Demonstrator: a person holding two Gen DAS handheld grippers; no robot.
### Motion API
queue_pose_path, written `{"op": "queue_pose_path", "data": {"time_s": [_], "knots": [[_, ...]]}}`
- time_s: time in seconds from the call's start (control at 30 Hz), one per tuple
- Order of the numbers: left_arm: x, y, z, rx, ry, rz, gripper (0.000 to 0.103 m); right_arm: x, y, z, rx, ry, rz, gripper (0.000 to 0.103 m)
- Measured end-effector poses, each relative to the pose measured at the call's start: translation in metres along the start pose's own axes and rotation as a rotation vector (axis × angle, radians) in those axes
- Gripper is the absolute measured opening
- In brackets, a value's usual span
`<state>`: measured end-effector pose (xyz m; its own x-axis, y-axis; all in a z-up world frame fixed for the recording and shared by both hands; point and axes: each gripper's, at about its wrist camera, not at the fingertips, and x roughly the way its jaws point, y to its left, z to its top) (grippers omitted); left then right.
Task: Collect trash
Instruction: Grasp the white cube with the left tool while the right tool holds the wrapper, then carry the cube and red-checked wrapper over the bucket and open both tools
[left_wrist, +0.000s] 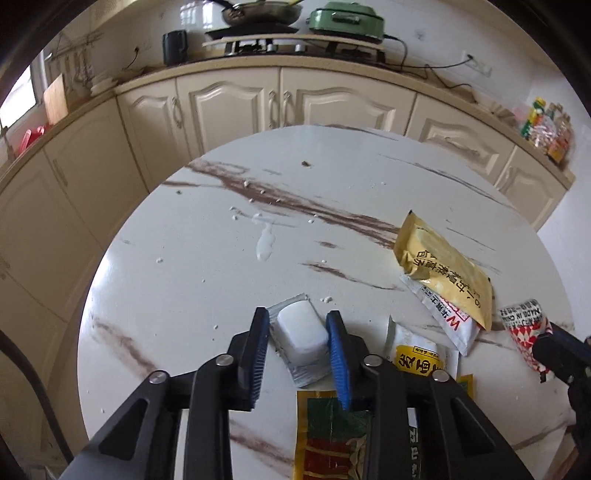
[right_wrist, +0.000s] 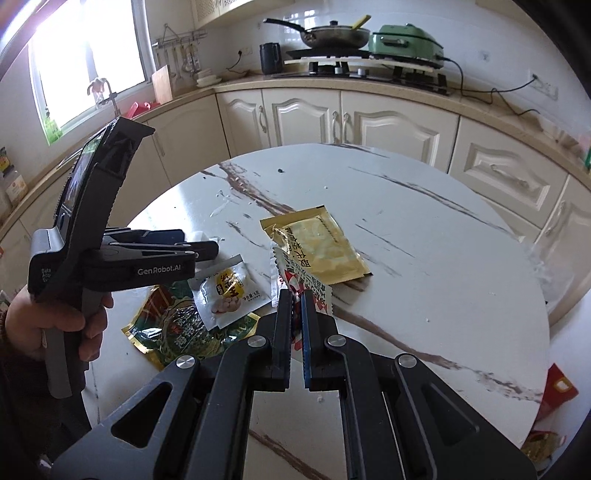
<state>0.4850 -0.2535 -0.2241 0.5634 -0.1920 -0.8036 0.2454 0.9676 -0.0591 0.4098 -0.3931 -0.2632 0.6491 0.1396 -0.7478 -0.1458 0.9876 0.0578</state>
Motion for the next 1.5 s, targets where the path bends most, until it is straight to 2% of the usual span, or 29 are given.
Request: {"op": "queue_pose_path", "data": {"time_s": [0.07,0.1,0.37,0.67,0.87,1.07,1.2,1.4,1.5], "knots": [[0.0,0.003,-0.004,0.001,-0.003,-0.025,0.022,0.001,0.001,-0.001,-0.002,0.001,0.0,0.006],[-0.002,0.006,-0.006,-0.004,-0.011,-0.039,0.016,0.001,0.002,0.0,-0.004,0.001,0.001,0.006],[-0.03,0.027,-0.019,-0.021,-0.088,-0.129,0.016,-0.007,0.014,0.004,-0.013,-0.011,-0.003,0.006],[-0.088,0.06,-0.039,-0.048,-0.183,-0.166,0.016,-0.018,0.055,0.019,-0.06,-0.032,0.002,0.006],[-0.141,0.11,-0.07,-0.079,-0.238,-0.177,0.016,-0.018,0.118,0.035,-0.133,-0.045,0.043,0.006],[-0.182,0.186,-0.116,-0.14,-0.253,-0.125,0.016,0.004,0.211,0.048,-0.224,-0.041,0.134,0.006],[-0.197,0.244,-0.148,-0.208,-0.241,-0.063,0.016,0.036,0.28,0.052,-0.281,-0.014,0.22,0.006],[-0.179,0.316,-0.19,-0.325,-0.149,-0.002,0.016,0.114,0.373,0.041,-0.338,0.096,0.34,0.006],[-0.15,0.344,-0.209,-0.38,-0.074,0.018,0.016,0.161,0.397,0.028,-0.344,0.17,0.355,0.006]]}}
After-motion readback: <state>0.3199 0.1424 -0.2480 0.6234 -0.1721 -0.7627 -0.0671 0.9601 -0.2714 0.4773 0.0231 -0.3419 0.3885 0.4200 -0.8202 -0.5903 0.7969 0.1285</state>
